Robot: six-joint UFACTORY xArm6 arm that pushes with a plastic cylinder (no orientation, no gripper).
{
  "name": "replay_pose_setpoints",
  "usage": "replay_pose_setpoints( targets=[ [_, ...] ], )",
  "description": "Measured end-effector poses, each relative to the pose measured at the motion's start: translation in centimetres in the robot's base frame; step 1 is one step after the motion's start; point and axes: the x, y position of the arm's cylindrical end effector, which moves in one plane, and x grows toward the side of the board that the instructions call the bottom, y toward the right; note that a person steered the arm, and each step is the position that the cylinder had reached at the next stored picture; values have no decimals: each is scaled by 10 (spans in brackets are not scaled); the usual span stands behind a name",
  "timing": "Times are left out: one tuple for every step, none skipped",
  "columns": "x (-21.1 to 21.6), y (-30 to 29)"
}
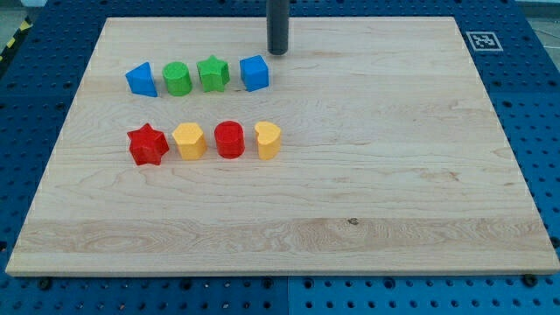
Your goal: Point your arm at the top side of the blue triangle
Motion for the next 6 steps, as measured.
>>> replay_pose_setpoints(
  targets=[
    [0,-29],
    [13,-36],
    [30,-38],
    [30,-39],
    [21,-64],
    [21,-121]
  ],
)
